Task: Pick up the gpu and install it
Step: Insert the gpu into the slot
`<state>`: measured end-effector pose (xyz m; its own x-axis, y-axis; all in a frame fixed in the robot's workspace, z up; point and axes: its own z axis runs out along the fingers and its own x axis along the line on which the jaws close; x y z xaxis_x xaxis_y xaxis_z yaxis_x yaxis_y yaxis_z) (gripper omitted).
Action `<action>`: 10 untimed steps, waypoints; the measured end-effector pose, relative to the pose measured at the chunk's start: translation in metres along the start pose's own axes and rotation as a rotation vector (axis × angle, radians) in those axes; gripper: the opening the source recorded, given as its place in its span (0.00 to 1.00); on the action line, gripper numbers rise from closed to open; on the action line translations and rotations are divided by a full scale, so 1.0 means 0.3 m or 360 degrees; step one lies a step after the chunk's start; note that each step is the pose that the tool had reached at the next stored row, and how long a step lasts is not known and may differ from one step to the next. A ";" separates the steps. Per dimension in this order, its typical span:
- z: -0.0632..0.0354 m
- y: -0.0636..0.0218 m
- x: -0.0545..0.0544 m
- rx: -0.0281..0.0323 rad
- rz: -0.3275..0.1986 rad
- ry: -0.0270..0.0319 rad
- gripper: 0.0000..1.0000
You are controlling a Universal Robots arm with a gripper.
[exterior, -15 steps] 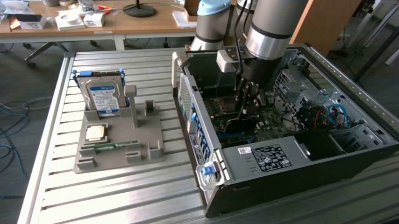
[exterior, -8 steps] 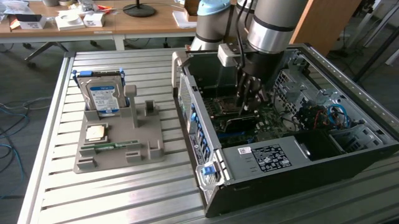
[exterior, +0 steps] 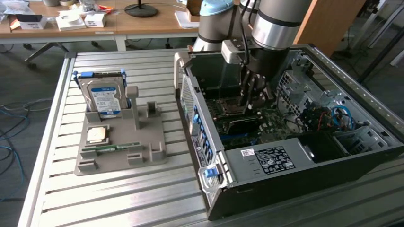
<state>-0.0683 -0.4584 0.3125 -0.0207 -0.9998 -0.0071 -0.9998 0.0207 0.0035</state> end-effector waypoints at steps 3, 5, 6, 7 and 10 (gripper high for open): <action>0.000 0.000 0.000 0.00000 0.0000 0.00000 0.34; -0.004 0.000 0.000 -0.00004 0.0000 0.00010 0.34; -0.008 0.000 0.000 -0.00003 0.0000 0.00007 0.34; -0.012 0.000 0.000 -0.00001 0.0000 0.00002 0.34; -0.029 0.000 0.000 -0.00002 0.0000 0.00003 0.34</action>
<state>-0.0683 -0.4584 0.3211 -0.0207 -0.9998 -0.0069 -0.9998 0.0207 0.0036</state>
